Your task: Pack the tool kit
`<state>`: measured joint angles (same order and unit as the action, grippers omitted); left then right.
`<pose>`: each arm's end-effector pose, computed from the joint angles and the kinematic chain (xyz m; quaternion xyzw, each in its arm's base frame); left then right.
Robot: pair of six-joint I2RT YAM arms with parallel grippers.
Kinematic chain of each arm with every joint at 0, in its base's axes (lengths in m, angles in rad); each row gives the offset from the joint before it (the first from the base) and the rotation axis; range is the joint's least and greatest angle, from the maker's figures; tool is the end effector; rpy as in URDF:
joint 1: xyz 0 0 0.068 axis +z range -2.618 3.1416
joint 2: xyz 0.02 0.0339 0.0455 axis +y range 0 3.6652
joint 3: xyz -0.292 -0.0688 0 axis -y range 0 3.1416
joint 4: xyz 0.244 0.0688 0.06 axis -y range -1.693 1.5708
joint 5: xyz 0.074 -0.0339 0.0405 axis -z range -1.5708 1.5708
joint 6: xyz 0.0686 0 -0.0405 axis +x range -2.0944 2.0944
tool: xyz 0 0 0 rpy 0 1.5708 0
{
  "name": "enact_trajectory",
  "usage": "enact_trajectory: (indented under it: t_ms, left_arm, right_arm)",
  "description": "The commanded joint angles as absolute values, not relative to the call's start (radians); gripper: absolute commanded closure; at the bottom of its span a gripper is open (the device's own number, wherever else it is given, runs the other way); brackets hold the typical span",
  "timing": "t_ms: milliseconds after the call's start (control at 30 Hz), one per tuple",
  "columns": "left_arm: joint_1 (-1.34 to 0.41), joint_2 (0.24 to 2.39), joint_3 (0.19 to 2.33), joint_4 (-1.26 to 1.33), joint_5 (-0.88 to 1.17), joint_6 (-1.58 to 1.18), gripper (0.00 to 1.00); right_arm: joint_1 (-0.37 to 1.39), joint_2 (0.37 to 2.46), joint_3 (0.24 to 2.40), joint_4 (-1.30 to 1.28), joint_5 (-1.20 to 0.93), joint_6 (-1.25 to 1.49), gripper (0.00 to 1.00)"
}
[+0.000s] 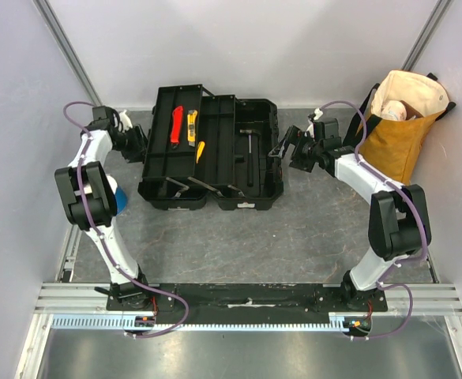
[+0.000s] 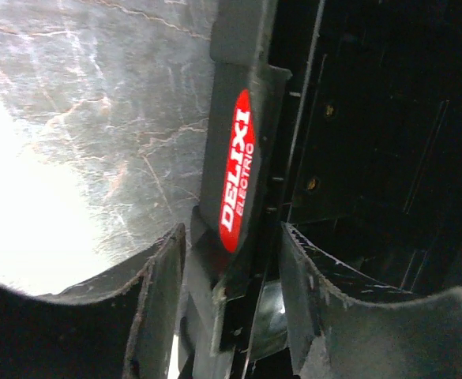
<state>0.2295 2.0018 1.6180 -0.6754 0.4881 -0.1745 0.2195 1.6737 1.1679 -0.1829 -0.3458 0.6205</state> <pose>0.4519 0.0725 0.2257 -0.1285 0.9320 -0.2269 0.2519 0.3848 0.1097 0.2502 0.1054 0.8876 0.3135 0.3205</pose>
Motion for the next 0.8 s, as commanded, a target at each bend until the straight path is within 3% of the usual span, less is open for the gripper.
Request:
enact_trajectory:
  t_ms: [0,100,267,367,767]
  left_arm:
    - [0.206,1.986,1.598,-0.614,0.48,-0.112,0.46]
    - [0.193,1.991,1.597,-0.612,0.44,-0.11,0.55]
    - [0.175,1.988,1.598,-0.615,0.338,-0.106,0.86]
    - [0.172,1.97,1.597,-0.617,0.279,-0.11,0.98]
    - [0.14,1.842,1.727,-0.643,0.22,-0.126,0.98]
  right_arm:
    - [0.206,1.686,1.161,-0.129,-0.362,0.63,0.02]
    - [0.198,1.69,1.151,-0.12,-0.342,0.646,0.02]
    - [0.173,1.71,1.128,-0.117,-0.341,0.681,0.02]
    - [0.16,1.712,1.111,-0.12,-0.316,0.696,0.02]
    - [0.14,1.83,1.134,-0.19,-0.192,0.726,0.03]
